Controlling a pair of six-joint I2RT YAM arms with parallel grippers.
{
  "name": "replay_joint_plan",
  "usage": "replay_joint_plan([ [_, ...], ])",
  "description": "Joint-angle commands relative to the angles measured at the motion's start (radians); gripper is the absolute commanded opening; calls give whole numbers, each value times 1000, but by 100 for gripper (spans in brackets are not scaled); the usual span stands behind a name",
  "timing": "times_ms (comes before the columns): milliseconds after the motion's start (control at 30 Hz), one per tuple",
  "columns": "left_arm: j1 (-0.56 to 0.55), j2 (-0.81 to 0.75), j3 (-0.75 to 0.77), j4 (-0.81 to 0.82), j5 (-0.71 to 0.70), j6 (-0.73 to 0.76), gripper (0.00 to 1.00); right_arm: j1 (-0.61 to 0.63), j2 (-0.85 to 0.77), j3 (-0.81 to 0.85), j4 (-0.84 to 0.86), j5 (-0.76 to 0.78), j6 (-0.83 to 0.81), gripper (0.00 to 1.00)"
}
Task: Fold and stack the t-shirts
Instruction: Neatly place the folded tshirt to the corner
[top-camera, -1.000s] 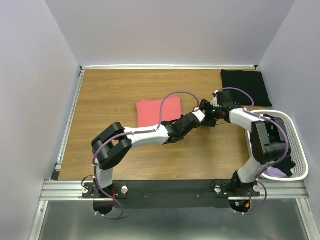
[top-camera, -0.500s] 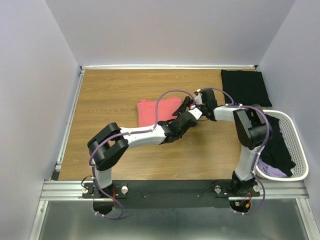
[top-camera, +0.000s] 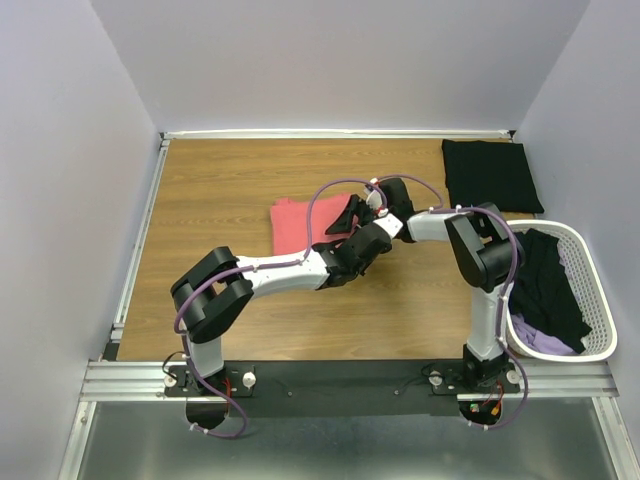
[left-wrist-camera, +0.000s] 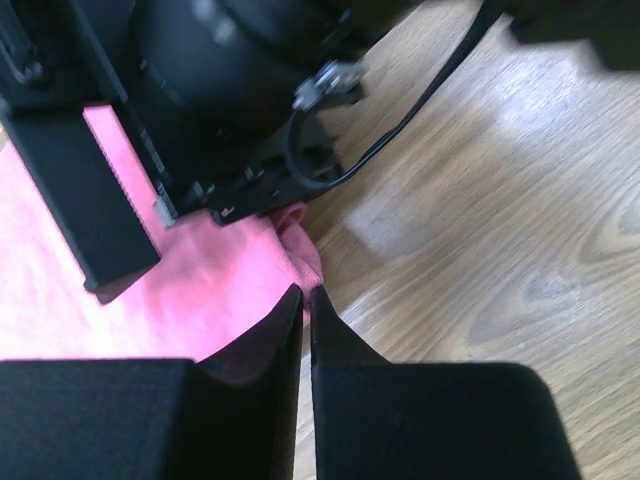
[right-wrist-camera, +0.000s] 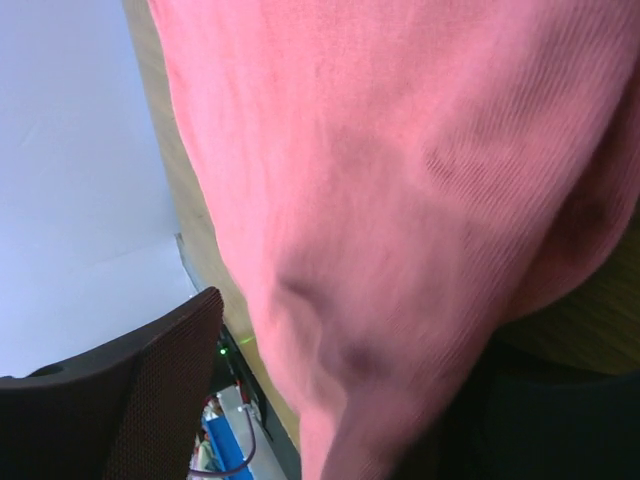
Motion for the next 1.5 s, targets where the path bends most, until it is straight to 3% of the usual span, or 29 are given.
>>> replay_joint_plan([
  [0, -3, -33, 20, 52, 33, -22, 12, 23, 72, 6, -65, 56, -27, 74],
  [67, -3, -36, 18, 52, 33, -25, 12, 23, 64, 9, -69, 78, -42, 63],
  [167, -3, -50, 6, 55, 41, -30, 20, 23, 55, 24, -105, 110, -85, 38],
  [200, -3, -56, 1, 58, 44, -30, 24, 25, 54, 31, -118, 119, -100, 26],
  [233, -3, -65, -3, 60, 45, -33, 34, 23, 51, 38, -149, 130, -131, 21],
  [367, 7, -113, -23, 58, 58, -54, 59, 23, 44, 86, -229, 190, -232, 1],
  [433, 30, -158, -31, 54, 96, -79, 69, 22, 43, 127, -281, 237, -306, 1],
  [567, 97, -284, -46, 20, 170, -105, 75, 11, 61, 234, -460, 378, -456, 1],
  [700, 270, -413, -104, -24, 249, -137, 76, -12, 72, 317, -579, 502, -603, 1],
  [767, 410, -483, -126, -55, 275, -143, 76, -32, 63, 339, -616, 553, -680, 1],
  [867, 578, -569, -161, -101, 273, -148, 79, -58, 51, 365, -654, 680, -766, 1],
  [967, 672, -632, -253, -65, 227, -198, 84, -76, 44, 393, -675, 794, -850, 1],
  [1067, 726, -669, -336, -9, 246, -220, 88, -101, 60, 446, -697, 943, -976, 1],
  [1200, 734, -639, -325, -28, 259, -218, 89, -133, 83, 518, -705, 1111, -1131, 1],
  [1467, 741, -654, -331, -38, 162, -223, 89, -256, 133, 672, -709, 1195, -1208, 0],
])
